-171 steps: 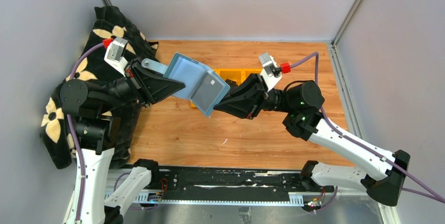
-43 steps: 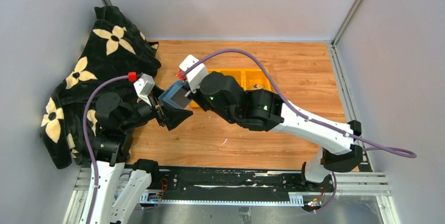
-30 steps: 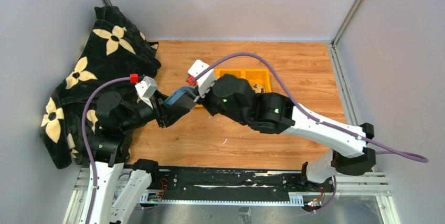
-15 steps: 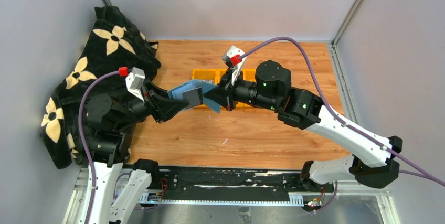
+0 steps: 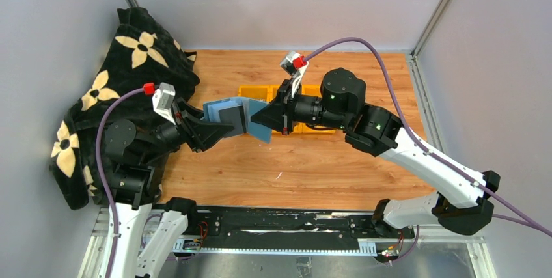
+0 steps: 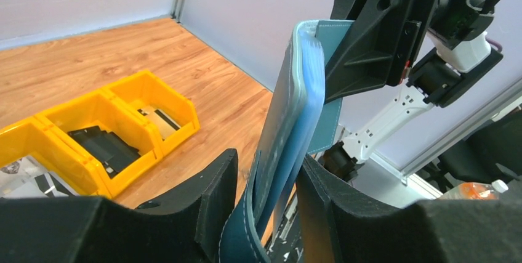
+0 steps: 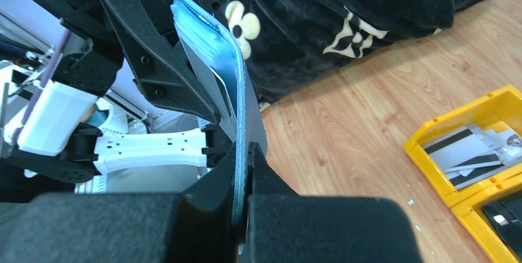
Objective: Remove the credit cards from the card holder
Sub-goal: Remove the credit card from the card holder, then place the credit card in the storage box, then place the card holder at the center of the board, then reset both arms
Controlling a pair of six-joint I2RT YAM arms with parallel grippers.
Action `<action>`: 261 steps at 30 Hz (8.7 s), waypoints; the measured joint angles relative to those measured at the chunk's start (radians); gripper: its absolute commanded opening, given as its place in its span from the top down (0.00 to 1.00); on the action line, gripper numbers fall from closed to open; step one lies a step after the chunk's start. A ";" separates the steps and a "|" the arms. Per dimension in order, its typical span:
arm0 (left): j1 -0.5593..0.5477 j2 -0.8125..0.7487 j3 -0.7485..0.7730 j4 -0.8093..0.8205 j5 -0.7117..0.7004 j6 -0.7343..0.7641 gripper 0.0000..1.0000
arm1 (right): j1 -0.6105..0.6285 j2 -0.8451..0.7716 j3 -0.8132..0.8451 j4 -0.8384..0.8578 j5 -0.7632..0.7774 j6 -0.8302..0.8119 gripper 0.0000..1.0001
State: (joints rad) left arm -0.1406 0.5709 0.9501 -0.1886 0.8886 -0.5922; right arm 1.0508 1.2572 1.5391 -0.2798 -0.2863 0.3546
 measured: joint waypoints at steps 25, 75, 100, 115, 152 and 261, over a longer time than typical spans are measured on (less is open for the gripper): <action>0.000 -0.007 0.010 0.037 -0.047 -0.126 0.89 | -0.115 -0.069 -0.257 0.346 -0.221 0.293 0.92; 0.000 0.142 0.167 -0.083 0.073 -0.149 0.97 | -0.227 0.058 -0.377 0.838 -0.477 0.598 0.55; 0.000 0.155 0.178 -0.178 0.083 -0.065 0.88 | -0.213 0.099 -0.395 0.953 -0.508 0.674 1.00; 0.000 0.165 0.213 -0.174 0.076 -0.094 0.95 | -0.212 -0.004 -0.505 0.985 -0.492 0.674 1.00; -0.004 0.241 0.248 -0.695 -0.063 0.647 0.93 | -0.647 0.457 -0.164 -0.037 -0.225 0.029 1.00; 0.252 0.779 -0.645 0.947 -0.691 0.554 0.00 | -0.960 -0.134 -1.223 0.791 1.056 -0.126 0.12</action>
State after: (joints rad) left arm 0.1112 1.3499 0.3054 0.7582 0.1978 -0.0387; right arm 0.0910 1.1229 0.3157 0.5110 0.7696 0.2291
